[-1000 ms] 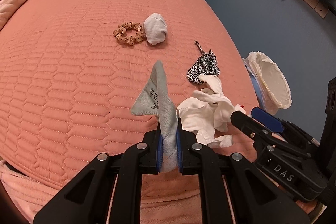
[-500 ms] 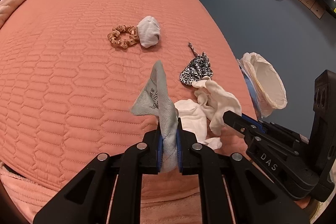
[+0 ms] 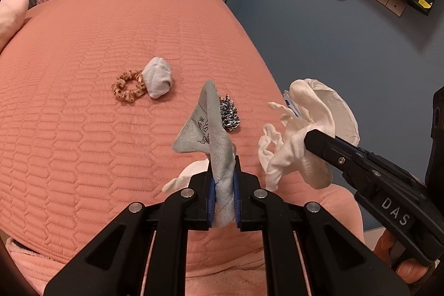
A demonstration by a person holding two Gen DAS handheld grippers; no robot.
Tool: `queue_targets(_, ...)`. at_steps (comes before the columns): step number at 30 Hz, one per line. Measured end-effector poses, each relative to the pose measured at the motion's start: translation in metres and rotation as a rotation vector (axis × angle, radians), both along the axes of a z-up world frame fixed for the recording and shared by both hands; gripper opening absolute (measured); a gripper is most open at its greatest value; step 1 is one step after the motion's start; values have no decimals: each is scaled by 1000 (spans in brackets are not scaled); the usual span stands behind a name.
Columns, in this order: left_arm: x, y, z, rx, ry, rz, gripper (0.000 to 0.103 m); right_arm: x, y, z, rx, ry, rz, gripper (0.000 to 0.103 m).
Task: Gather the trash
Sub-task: 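Carry pouch and white glove to the wastebasket and open both tools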
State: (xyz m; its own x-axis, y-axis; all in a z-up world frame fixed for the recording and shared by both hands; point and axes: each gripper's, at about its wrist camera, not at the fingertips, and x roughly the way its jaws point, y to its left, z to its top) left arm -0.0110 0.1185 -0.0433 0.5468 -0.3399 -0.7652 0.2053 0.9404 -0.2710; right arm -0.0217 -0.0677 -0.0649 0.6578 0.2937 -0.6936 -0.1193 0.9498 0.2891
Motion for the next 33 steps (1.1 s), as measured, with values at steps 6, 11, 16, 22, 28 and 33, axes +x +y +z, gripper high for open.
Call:
queue_targets(6,6,-34,8,10,-19,-64,10,-12,-18,2,15,-13,-20,5)
queue_targets(11,12,-64,11,20,-27,-117,10,-19,-46,7,36,-29,-79,5)
queue_targets(16,20,-98,15,27,-31,-172,10,-21,-88,10,58,-39,-161,5)
queue_targets(22,35,-142,19,15,-39,-242,11,-20,-133,16,67,-60,-254,5)
queue_targets(28,55,-190,28,-2,-53,-306,11,-8,-180,19,69,-77,-343,5)
queue_targets(33,78,-224,31,-34,-37,-339,11,9,-215,23,73,-91,-404,5)
